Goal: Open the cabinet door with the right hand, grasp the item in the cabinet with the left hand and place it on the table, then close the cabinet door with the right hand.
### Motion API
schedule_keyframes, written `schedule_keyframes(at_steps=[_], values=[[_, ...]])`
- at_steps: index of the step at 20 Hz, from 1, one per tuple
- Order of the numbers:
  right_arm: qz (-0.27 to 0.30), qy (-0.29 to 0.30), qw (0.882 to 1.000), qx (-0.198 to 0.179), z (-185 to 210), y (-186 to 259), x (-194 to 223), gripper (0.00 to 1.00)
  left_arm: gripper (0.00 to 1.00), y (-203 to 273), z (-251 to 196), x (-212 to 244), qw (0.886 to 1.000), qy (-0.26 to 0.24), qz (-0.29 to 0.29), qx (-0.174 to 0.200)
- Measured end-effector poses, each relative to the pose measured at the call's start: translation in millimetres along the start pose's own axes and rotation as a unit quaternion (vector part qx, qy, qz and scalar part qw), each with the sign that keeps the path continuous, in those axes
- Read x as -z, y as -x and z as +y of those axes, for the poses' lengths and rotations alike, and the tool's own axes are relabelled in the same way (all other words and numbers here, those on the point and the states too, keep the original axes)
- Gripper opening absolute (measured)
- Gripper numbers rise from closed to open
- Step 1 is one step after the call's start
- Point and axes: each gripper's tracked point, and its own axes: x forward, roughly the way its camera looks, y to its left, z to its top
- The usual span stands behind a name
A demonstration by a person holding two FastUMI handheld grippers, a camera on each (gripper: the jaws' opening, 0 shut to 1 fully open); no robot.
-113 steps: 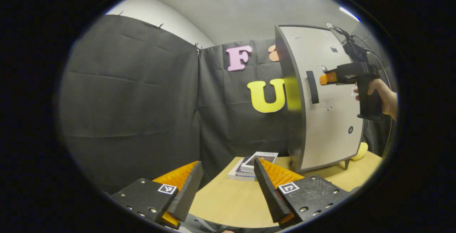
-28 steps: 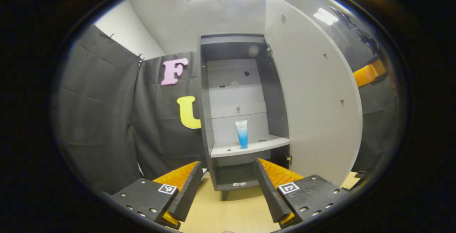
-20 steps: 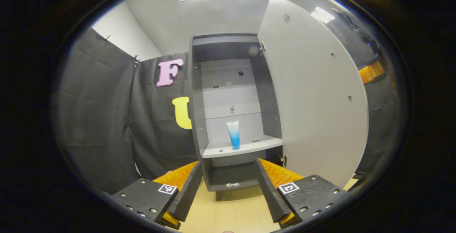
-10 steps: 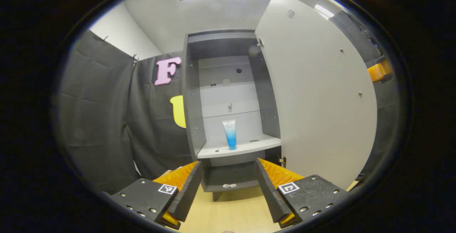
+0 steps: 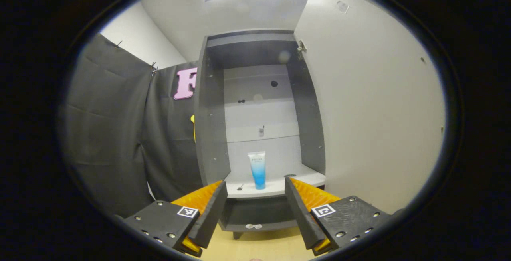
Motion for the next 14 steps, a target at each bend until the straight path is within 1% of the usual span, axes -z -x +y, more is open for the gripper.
schedule_keyframes(at_steps=[1,2,5,9,11,14], values=[[-0.003,0.006,1.0,0.016,-6.9,-3.1,1.6,0.96,0.87,-12.5,0.1,-0.7,1.0,-0.001,-0.001,0.001],[-0.008,0.011,0.999,0.032,-12.1,-5.8,1.9,1.0,0.87,-25.2,1.8,0.2,1.0,-0.003,-0.001,-0.001],[-0.02,0.01,0.997,0.067,-17.7,-12.8,4.5,1.0,0.87,-69.6,3.4,6.3,1.0,-0.007,0.001,0.002],[-0.019,0.007,0.993,0.115,-32.0,-23.3,6.0,1.0,0.87,-127.1,-2.4,24.3,1.0,-0.004,0.01,0.017],[-0.013,-0.003,0.991,0.13,-35.0,-29.5,7.2,1.0,0.87,-152.5,-3.9,39.1,1.0,-0.003,0.023,0.02],[-0.006,-0.001,0.989,0.149,-41.3,-37.3,7.9,1.0,0.87,-186.2,-4.8,68.6,0.999,0.007,0.046,0.025]])
